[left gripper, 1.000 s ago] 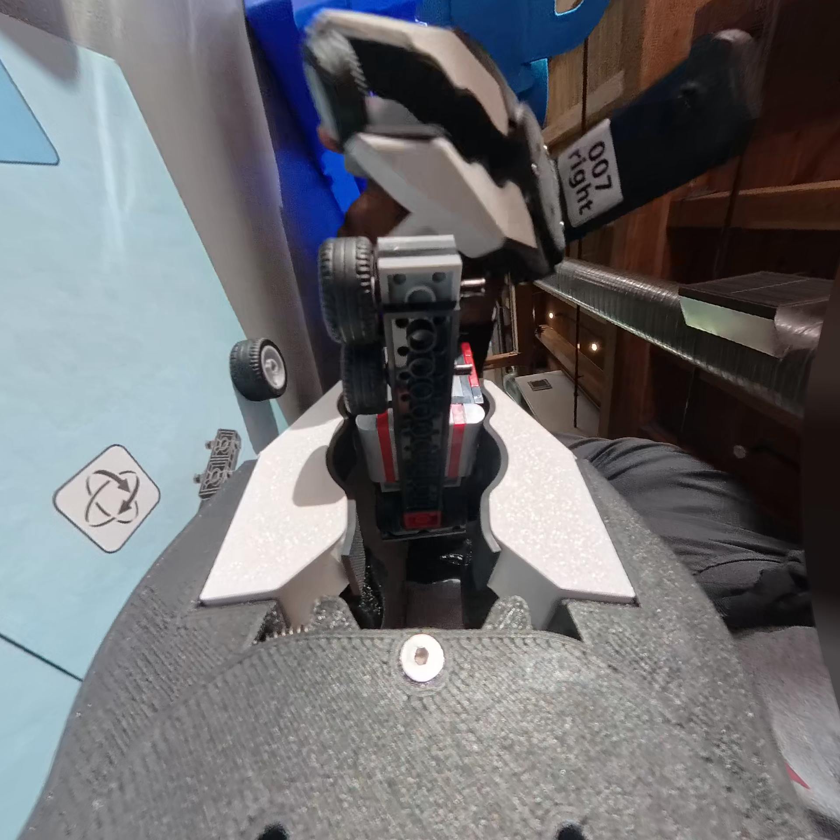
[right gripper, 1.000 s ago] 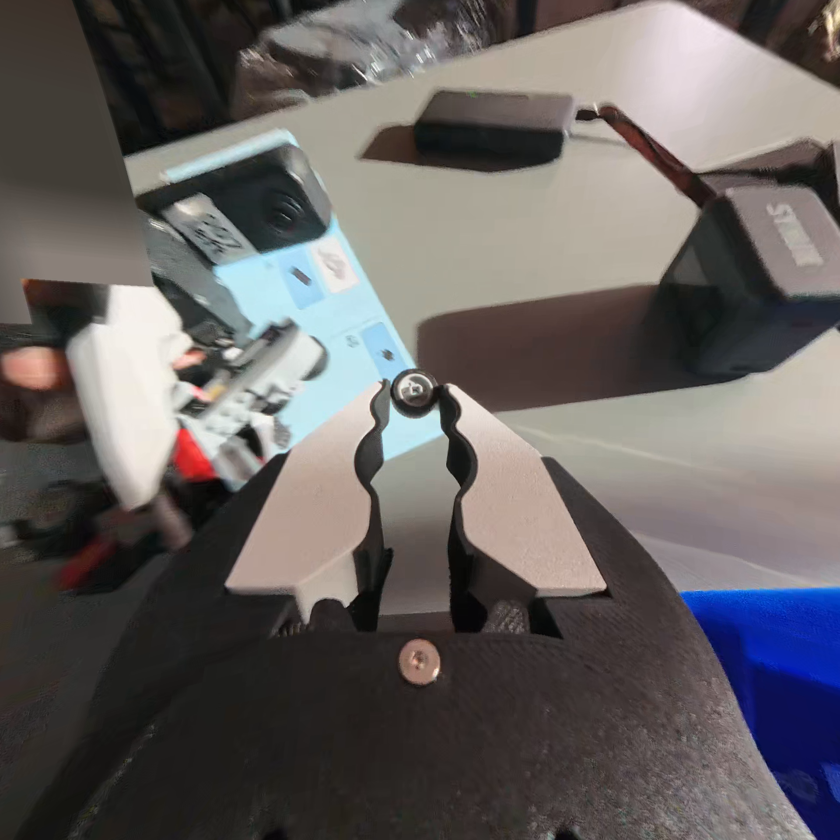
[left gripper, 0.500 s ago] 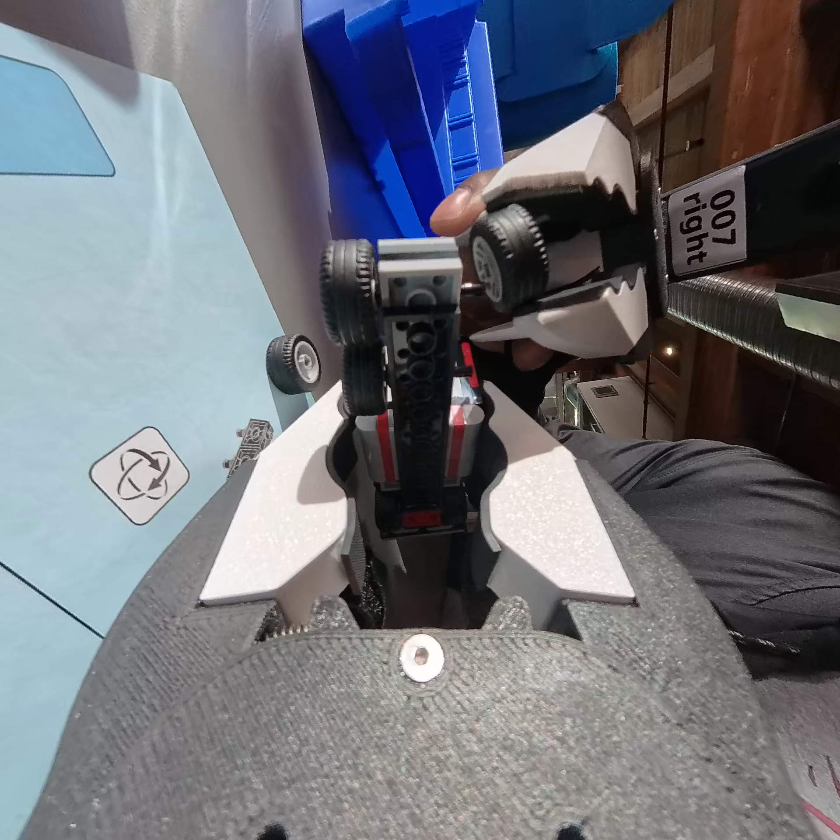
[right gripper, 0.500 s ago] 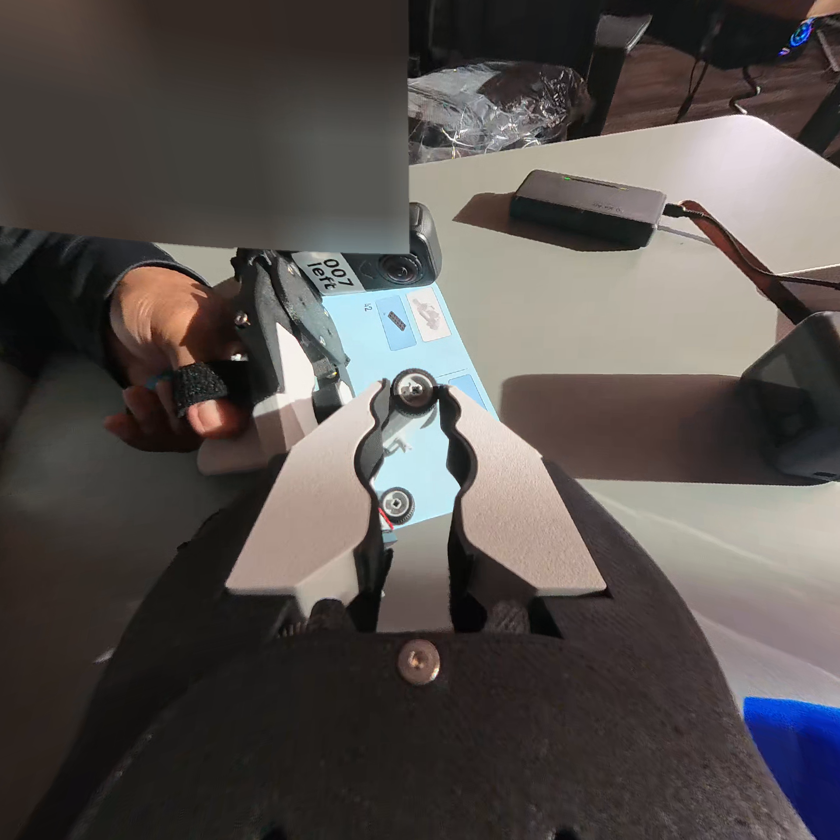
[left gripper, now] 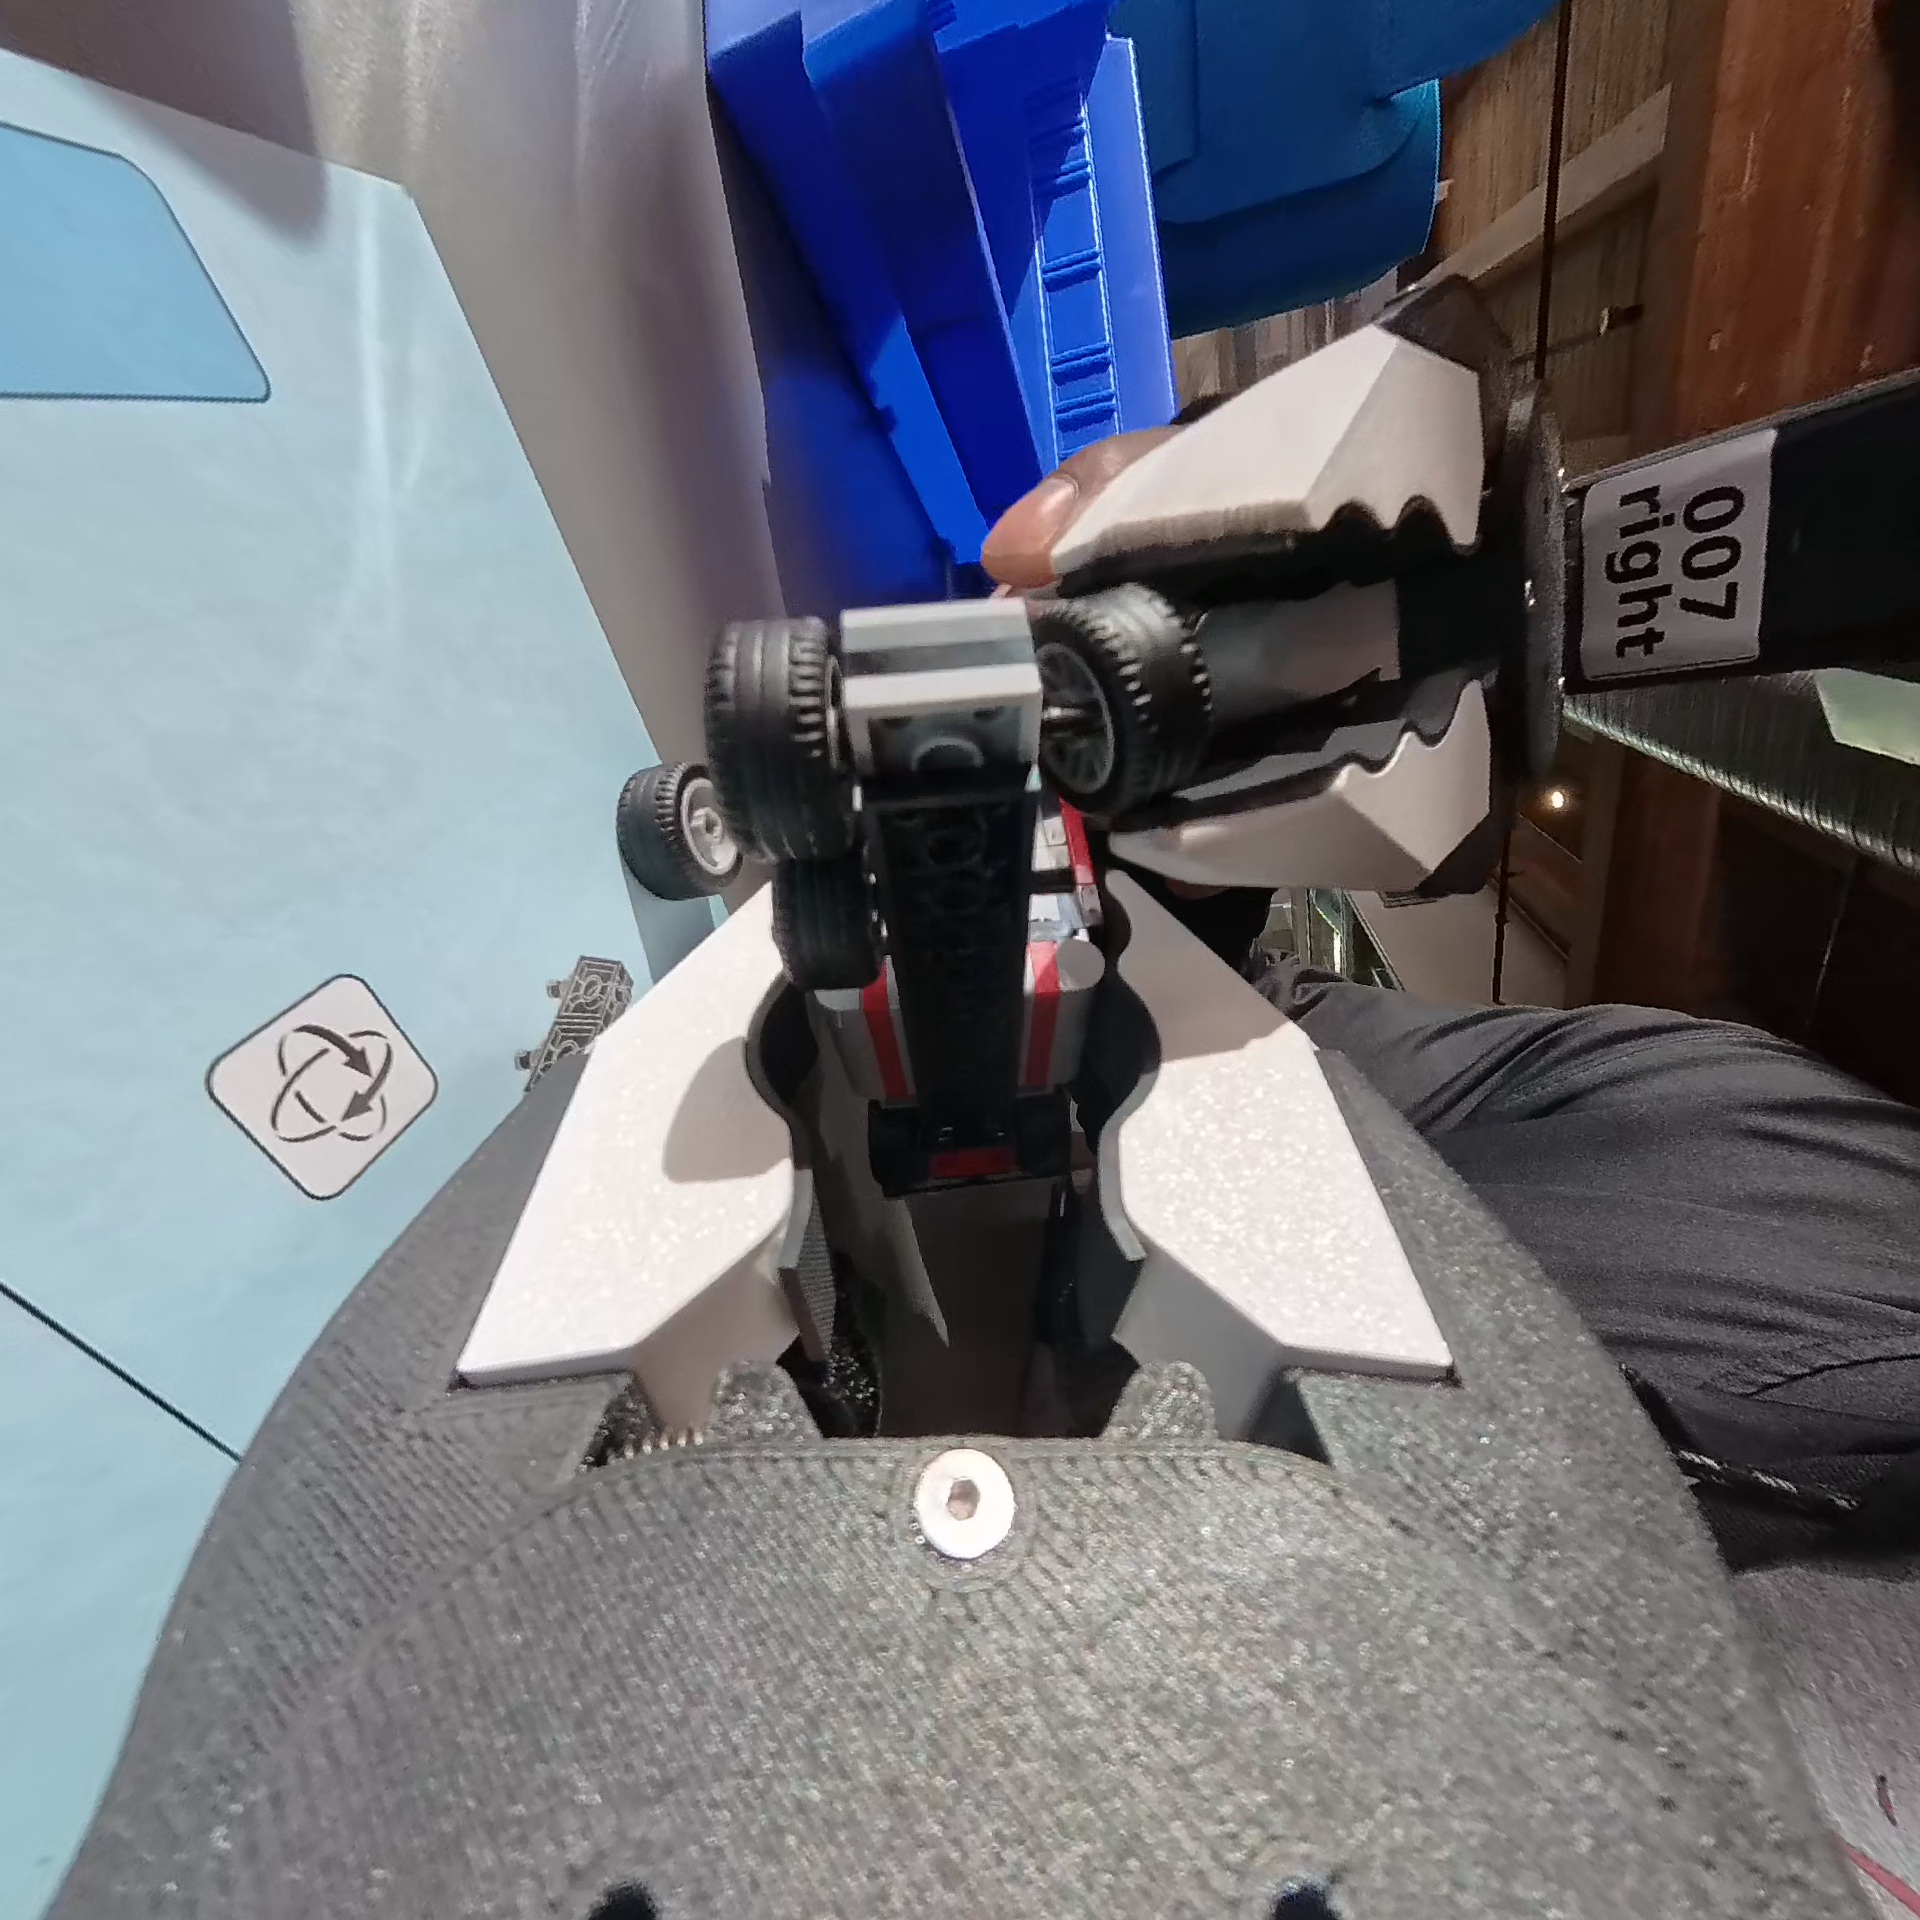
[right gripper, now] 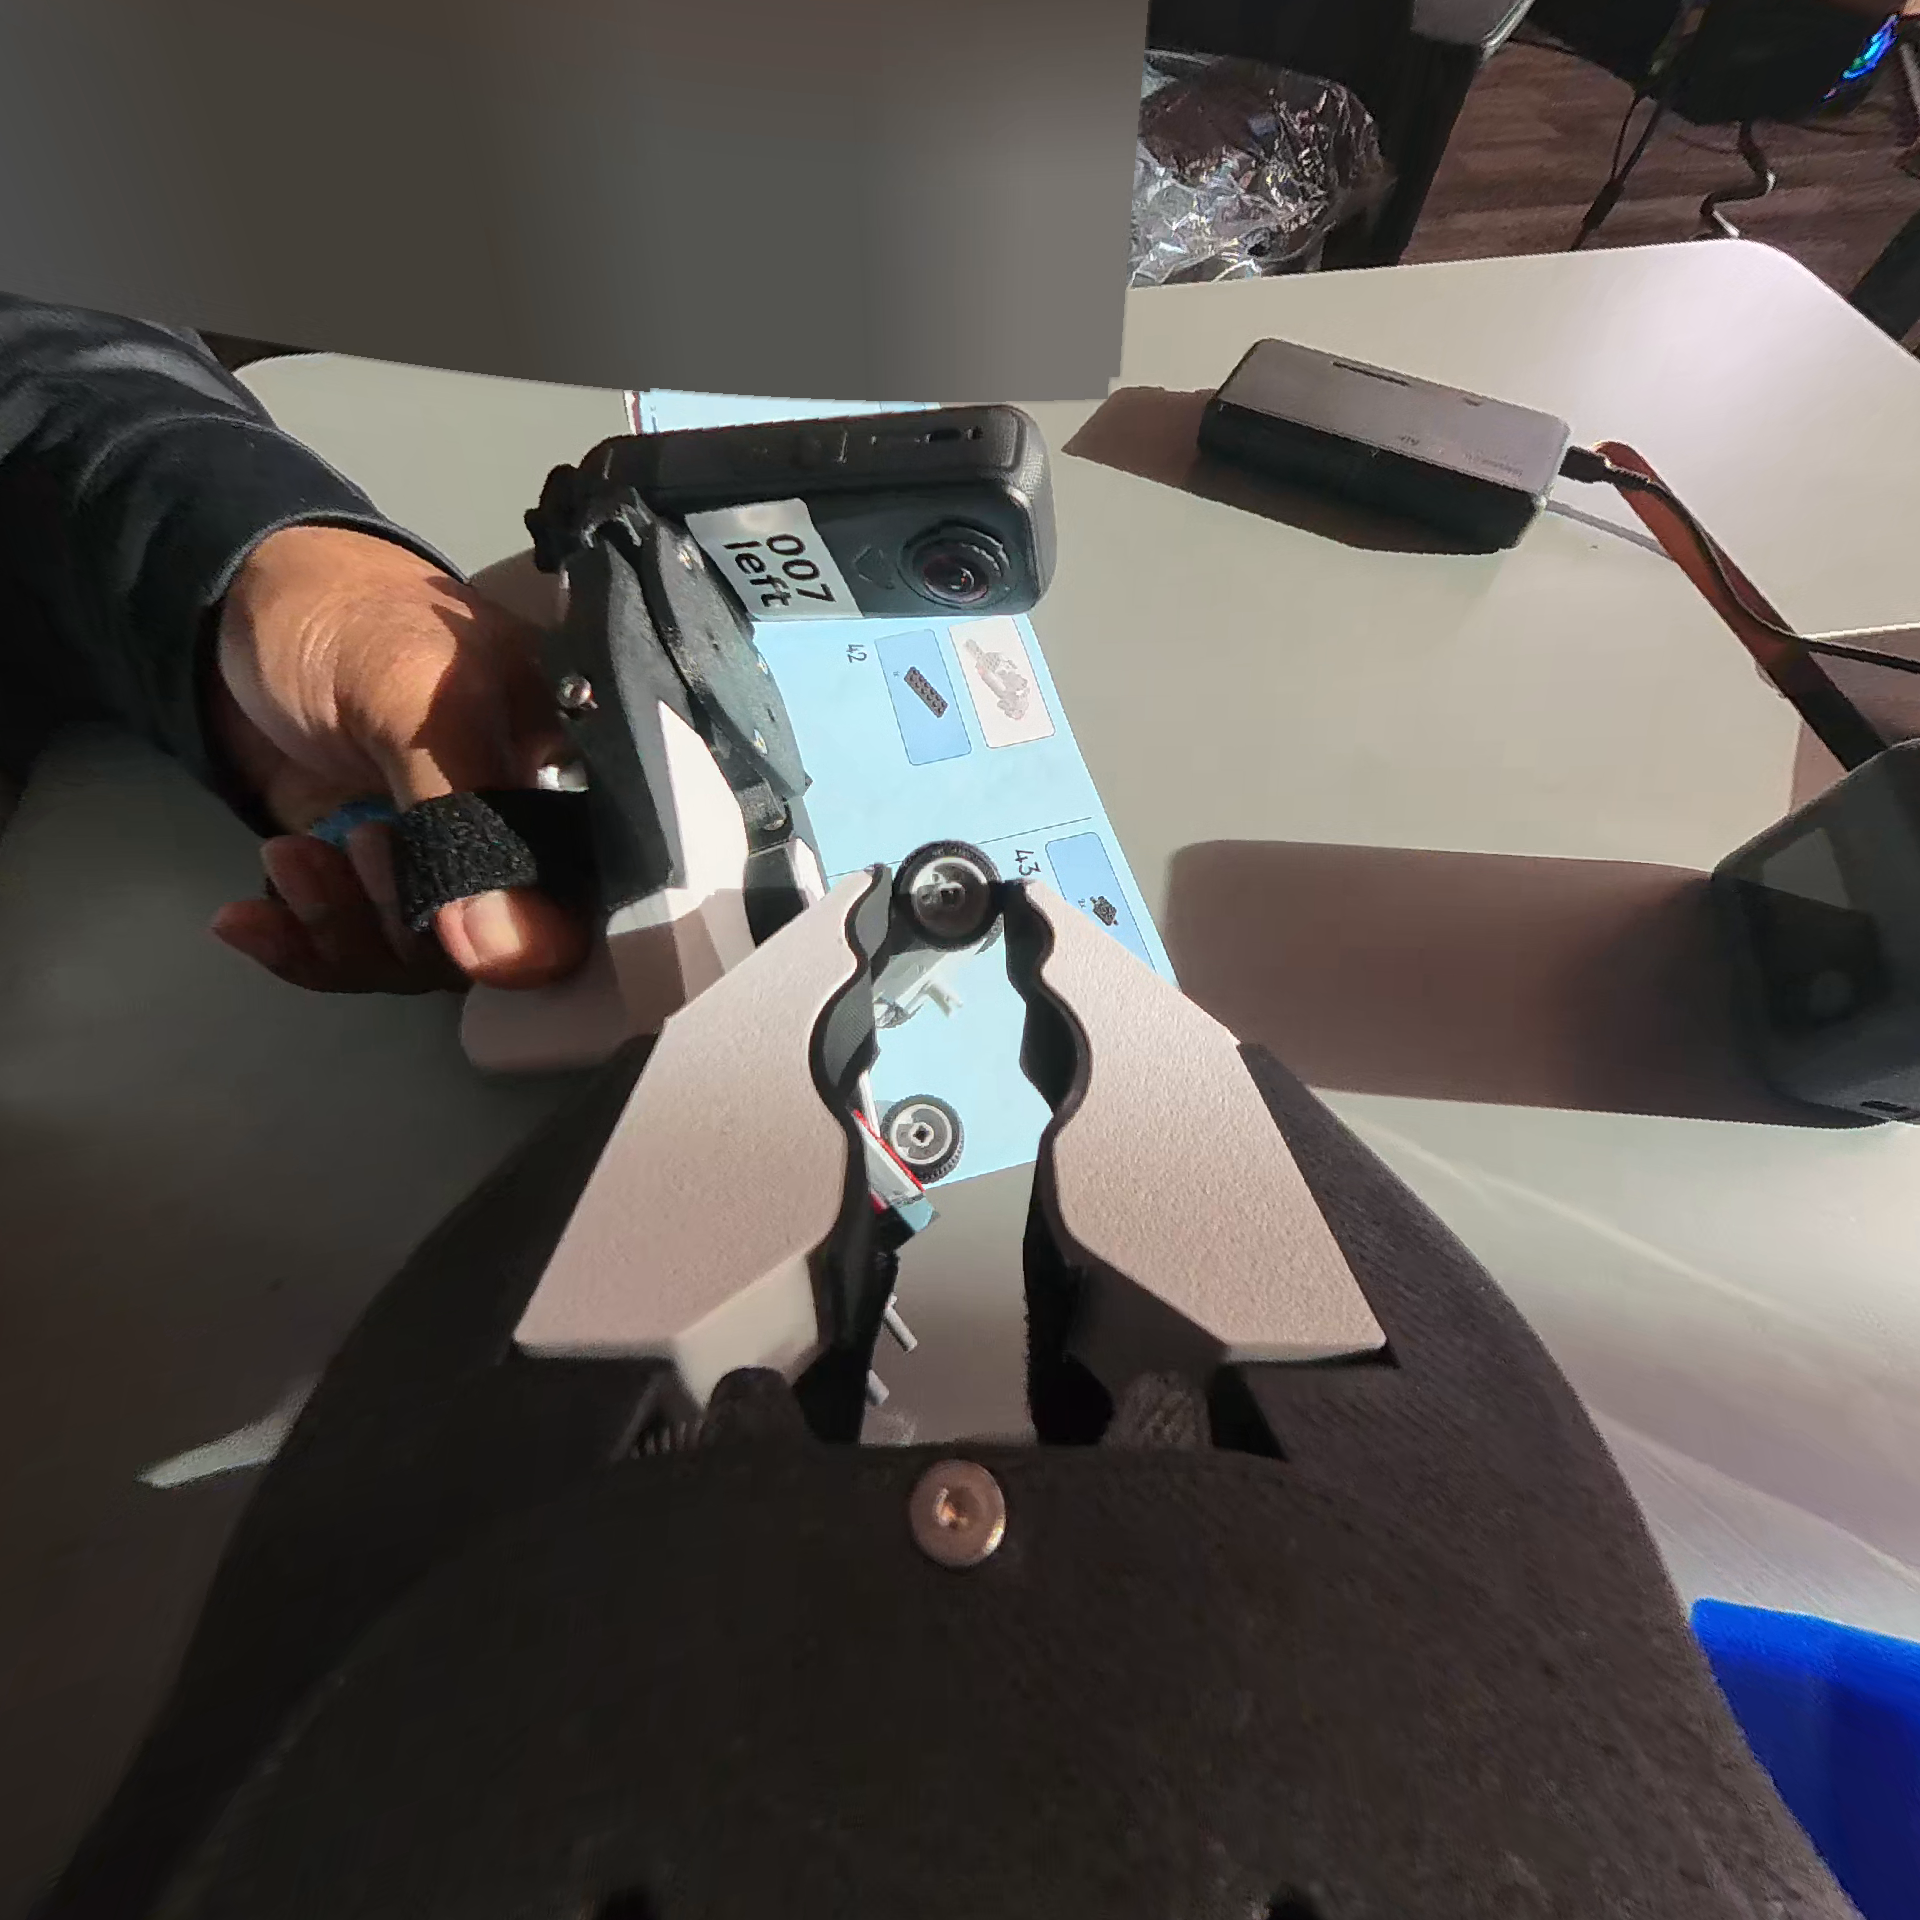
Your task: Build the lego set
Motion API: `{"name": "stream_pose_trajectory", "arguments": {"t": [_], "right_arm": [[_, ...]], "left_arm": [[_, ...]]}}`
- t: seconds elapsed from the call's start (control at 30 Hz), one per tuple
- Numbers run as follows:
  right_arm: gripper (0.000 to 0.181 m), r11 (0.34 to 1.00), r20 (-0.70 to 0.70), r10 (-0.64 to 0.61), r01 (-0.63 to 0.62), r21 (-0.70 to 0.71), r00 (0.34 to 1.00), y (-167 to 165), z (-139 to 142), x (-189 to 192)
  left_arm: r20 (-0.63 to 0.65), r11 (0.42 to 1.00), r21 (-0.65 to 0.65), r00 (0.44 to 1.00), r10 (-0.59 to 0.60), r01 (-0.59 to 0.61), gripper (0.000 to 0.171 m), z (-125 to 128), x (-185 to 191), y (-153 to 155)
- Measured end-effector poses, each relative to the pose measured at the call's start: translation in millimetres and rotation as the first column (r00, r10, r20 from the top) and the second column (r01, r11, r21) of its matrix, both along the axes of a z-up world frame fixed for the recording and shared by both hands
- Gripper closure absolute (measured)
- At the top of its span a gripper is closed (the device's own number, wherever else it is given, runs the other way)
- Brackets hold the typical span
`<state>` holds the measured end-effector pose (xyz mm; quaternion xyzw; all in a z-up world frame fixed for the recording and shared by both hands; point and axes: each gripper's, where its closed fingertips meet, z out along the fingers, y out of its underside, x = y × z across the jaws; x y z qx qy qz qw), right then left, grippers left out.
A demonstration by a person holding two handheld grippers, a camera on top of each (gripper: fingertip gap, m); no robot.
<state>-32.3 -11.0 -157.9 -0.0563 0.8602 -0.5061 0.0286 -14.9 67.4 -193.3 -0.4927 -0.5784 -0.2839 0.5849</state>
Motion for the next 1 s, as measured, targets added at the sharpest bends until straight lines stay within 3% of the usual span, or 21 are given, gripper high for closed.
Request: {"name": "stream_pose_trajectory", "arguments": {"t": [0.43,0.73,1.0], "right_arm": [[0.158,0.998,0.094,0.064,-0.063,-0.008,0.994,12,9,9],[0.158,0.989,0.16,0.126,-0.136,0.054,0.979,19,1,21],[0.158,0.99,0.316,0.134,-0.141,0.0,0.939,19,6,21]], "left_arm": [[-0.006,0.998,0.055,1.0,-0.01,0.01,0.12,6,0,-1],[-0.033,0.998,0.017,0.998,-0.057,0.057,0.119,6,6,6],[-0.032,0.989,0.122,0.996,-0.083,0.086,0.12,16,8,6]]}}
